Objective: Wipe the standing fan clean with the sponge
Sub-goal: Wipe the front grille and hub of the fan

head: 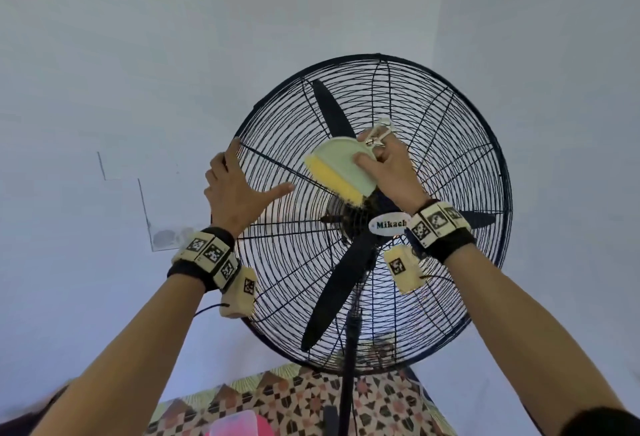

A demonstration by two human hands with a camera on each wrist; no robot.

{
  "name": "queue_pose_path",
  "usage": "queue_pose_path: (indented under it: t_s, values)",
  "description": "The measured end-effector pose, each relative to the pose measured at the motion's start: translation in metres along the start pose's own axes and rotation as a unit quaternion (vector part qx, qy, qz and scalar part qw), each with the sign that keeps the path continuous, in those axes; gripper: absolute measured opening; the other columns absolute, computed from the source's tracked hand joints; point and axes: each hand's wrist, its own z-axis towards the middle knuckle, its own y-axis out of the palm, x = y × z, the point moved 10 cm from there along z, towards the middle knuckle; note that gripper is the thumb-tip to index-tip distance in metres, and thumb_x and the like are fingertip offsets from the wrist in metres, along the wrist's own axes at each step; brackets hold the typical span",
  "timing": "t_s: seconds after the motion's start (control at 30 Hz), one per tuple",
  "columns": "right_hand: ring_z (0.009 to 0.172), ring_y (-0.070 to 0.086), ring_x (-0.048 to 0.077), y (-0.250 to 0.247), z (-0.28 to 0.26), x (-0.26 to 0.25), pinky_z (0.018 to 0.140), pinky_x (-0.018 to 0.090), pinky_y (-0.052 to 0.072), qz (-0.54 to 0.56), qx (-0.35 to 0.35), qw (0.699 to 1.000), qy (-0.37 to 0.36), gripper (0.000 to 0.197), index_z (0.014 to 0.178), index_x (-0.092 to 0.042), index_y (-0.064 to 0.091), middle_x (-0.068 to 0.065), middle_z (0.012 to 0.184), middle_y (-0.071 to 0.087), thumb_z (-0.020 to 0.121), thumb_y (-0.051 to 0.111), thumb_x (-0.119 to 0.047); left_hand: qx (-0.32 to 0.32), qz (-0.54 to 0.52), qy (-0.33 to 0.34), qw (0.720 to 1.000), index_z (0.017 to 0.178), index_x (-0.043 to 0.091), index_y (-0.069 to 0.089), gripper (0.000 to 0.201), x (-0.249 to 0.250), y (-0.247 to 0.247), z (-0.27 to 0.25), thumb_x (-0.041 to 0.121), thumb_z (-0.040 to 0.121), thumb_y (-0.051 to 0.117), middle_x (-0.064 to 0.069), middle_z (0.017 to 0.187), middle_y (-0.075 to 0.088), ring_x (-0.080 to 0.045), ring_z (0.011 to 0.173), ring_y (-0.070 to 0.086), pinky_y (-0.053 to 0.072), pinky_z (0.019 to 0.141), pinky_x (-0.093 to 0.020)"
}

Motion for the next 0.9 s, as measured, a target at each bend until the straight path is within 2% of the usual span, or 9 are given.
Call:
queue_pose_path:
  t_s: [0.1, 0.2, 0.3, 0.43, 0.53, 0.6, 0.7, 0.77, 0.9]
  values:
    - [0.081, 0.064, 0.005, 0.032, 0.026, -0.033, 0.060, 0.020, 0.049, -0.036, -0.031, 0.998, -0.035, 0.021, 0.110, -0.022, 0.058, 0.000, 0.104, 0.063, 0.095, 0.066, -0.010, -0.005, -0.061, -0.002, 0.998, 0.163, 0.021, 0.013, 0.133, -0.012, 0.000, -0.007, 0.082, 0.063, 0.075, -0.013, 0.155, 0.031, -0.036, 0.140, 0.033, 0.038, 0.109, -0.064]
    - [0.089, 0.065, 0.011, 0.069, 0.057, -0.068, 0.067, 0.032, 0.058, -0.084, -0.057, 0.992, -0.070, 0.020, 0.116, -0.023, 0.057, 0.004, 0.108, 0.065, 0.098, 0.063, -0.016, -0.009, -0.136, -0.010, 0.991, 0.162, 0.021, 0.014, 0.132, -0.030, 0.003, -0.014, 0.089, 0.064, 0.072, -0.008, 0.154, 0.035, -0.031, 0.141, 0.036, 0.039, 0.114, -0.060]
    - [0.089, 0.067, 0.016, 0.104, 0.086, -0.113, 0.078, 0.030, 0.059, -0.123, -0.066, 0.982, -0.124, 0.023, 0.122, -0.018, 0.058, -0.005, 0.107, 0.067, 0.099, 0.060, -0.017, 0.000, -0.190, -0.008, 0.982, 0.153, 0.025, 0.029, 0.113, -0.038, 0.000, -0.019, 0.081, 0.067, 0.077, 0.003, 0.138, 0.047, -0.020, 0.123, 0.052, 0.050, 0.104, -0.050]
    - [0.072, 0.065, 0.020, 0.158, 0.107, -0.160, 0.066, 0.022, 0.051, -0.158, -0.104, 0.965, -0.181, 0.027, 0.128, -0.011, 0.055, -0.020, 0.100, 0.063, 0.101, 0.058, -0.015, -0.028, -0.216, -0.032, 0.975, 0.147, 0.026, 0.033, 0.109, -0.043, -0.005, -0.015, 0.073, 0.063, 0.083, 0.004, 0.129, 0.060, -0.020, 0.116, 0.060, 0.052, 0.100, -0.044]
    - [0.080, 0.069, 0.019, 0.205, 0.103, -0.160, 0.075, 0.028, 0.054, -0.256, -0.204, 0.924, -0.196, 0.037, 0.134, -0.008, 0.050, -0.008, 0.112, 0.070, 0.100, 0.054, -0.023, -0.052, -0.211, -0.031, 0.976, 0.147, 0.024, 0.032, 0.109, -0.043, -0.005, -0.011, 0.071, 0.064, 0.084, 0.003, 0.128, 0.060, -0.019, 0.116, 0.059, 0.048, 0.092, -0.035]
    - [0.083, 0.068, 0.019, 0.220, 0.100, -0.151, 0.079, 0.035, 0.053, -0.329, -0.264, 0.888, -0.182, 0.032, 0.129, -0.010, 0.053, 0.003, 0.119, 0.071, 0.100, 0.054, -0.023, -0.060, -0.209, -0.036, 0.975, 0.148, 0.024, 0.031, 0.107, -0.045, -0.003, -0.011, 0.067, 0.067, 0.086, 0.004, 0.130, 0.058, -0.018, 0.116, 0.057, 0.045, 0.091, -0.033]
    - [0.090, 0.061, 0.020, 0.208, 0.108, -0.151, 0.074, 0.028, 0.045, -0.393, -0.268, 0.867, -0.149, 0.013, 0.103, -0.017, 0.061, -0.002, 0.097, 0.067, 0.096, 0.065, -0.028, -0.059, -0.213, -0.040, 0.974, 0.150, 0.024, 0.029, 0.107, -0.047, 0.000, -0.013, 0.068, 0.069, 0.085, 0.005, 0.136, 0.055, -0.018, 0.121, 0.055, 0.047, 0.100, -0.038]
    - [0.087, 0.056, 0.017, 0.200, 0.112, -0.154, 0.066, 0.024, 0.038, -0.403, -0.246, 0.871, -0.137, 0.012, 0.098, -0.019, 0.062, -0.005, 0.089, 0.062, 0.094, 0.067, -0.029, -0.054, -0.216, -0.038, 0.974, 0.151, 0.024, 0.029, 0.108, -0.047, 0.002, -0.014, 0.070, 0.069, 0.084, 0.004, 0.140, 0.054, -0.019, 0.125, 0.054, 0.048, 0.105, -0.042]
    - [0.072, 0.063, 0.022, 0.205, 0.100, -0.148, 0.058, 0.022, 0.048, -0.318, -0.236, 0.906, -0.149, 0.016, 0.110, -0.022, 0.055, 0.002, 0.102, 0.071, 0.095, 0.056, -0.018, -0.052, -0.210, -0.038, 0.975, 0.153, 0.023, 0.028, 0.110, -0.046, 0.003, -0.014, 0.070, 0.070, 0.083, 0.003, 0.142, 0.052, -0.020, 0.126, 0.054, 0.049, 0.105, -0.045]
